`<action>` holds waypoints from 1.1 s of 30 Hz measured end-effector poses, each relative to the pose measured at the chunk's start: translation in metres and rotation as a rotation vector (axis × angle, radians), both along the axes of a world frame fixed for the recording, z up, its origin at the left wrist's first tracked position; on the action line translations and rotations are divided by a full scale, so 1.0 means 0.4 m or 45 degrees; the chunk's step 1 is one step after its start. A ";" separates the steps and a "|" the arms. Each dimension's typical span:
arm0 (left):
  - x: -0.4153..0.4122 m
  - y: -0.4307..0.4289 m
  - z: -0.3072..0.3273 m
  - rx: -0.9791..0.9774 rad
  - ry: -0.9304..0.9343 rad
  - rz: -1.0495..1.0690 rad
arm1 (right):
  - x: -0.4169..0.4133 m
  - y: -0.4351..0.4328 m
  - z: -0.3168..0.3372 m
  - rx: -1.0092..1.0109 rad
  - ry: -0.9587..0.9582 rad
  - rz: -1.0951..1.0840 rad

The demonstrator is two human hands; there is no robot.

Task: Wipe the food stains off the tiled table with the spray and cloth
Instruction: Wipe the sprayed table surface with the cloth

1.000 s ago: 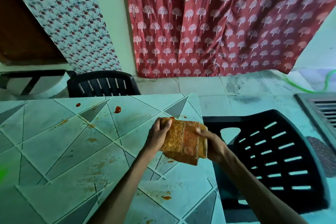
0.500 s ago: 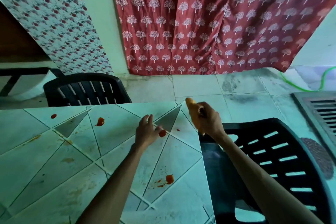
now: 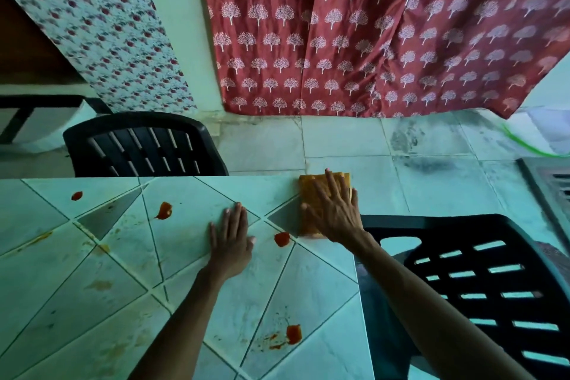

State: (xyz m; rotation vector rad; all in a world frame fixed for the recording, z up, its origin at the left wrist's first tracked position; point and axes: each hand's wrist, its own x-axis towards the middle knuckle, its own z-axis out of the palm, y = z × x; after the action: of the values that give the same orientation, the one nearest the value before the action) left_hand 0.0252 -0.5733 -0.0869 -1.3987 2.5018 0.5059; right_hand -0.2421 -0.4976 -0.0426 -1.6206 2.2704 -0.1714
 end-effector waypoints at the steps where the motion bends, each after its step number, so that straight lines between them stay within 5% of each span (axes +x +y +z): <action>1: 0.001 0.003 -0.003 0.008 0.008 0.001 | -0.006 -0.016 -0.020 0.044 -0.015 0.001; 10: 0.001 -0.007 -0.021 0.022 0.019 0.016 | 0.042 -0.164 -0.078 0.046 0.097 -0.099; 15: 0.008 -0.004 -0.029 -0.011 -0.008 0.051 | 0.168 -0.251 -0.070 0.013 0.049 0.252; 20: -0.003 -0.004 -0.001 0.028 -0.018 0.019 | 0.107 -0.097 -0.083 -0.041 0.173 0.417; 24: -0.005 0.003 0.003 0.040 -0.021 0.013 | -0.013 0.044 -0.086 0.015 0.153 0.174; 33: -0.004 0.002 0.000 0.034 -0.031 0.030 | 0.035 -0.113 -0.105 -0.015 0.073 -0.049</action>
State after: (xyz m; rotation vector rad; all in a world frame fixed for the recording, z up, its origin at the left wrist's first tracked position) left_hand 0.0236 -0.5726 -0.0870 -1.4175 2.4529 0.5217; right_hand -0.2282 -0.5426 -0.0846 -1.6083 2.3485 -0.1498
